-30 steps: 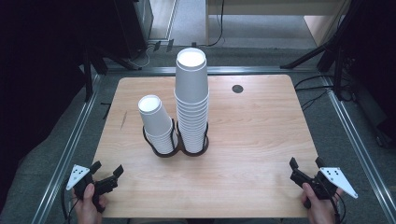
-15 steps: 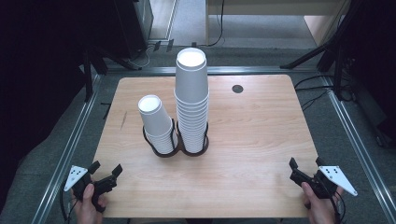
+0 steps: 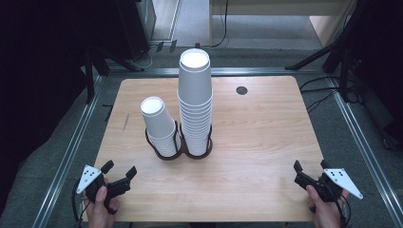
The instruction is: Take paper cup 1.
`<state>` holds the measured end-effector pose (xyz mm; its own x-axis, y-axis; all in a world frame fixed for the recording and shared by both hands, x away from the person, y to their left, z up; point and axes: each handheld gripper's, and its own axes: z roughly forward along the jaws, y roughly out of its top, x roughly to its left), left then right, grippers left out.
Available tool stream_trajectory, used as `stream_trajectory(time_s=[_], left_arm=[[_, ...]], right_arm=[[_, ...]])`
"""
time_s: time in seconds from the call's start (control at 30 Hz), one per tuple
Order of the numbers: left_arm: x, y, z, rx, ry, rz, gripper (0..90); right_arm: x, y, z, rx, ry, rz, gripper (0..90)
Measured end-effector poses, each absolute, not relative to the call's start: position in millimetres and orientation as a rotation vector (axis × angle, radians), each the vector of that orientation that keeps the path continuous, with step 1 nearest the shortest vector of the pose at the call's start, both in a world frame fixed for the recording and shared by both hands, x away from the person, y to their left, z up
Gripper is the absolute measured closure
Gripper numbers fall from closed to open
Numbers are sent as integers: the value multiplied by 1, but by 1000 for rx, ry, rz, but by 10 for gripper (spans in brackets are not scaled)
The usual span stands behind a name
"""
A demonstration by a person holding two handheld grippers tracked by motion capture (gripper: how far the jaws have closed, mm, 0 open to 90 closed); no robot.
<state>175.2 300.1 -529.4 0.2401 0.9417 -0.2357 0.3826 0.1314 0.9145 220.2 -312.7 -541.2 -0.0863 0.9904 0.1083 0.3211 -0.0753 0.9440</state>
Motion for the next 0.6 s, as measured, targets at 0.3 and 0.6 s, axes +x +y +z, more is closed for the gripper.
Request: stream_trajectory(time_s=[0.3,0.6], left_arm=[[179,274,-517,1511,1248,642,0],[187,255,-505,1524,1220,639,0]], right_arm=[[217,-299,-514,1462,1458,1231,87],[218,-270,-482,1341,1519,1298,87]])
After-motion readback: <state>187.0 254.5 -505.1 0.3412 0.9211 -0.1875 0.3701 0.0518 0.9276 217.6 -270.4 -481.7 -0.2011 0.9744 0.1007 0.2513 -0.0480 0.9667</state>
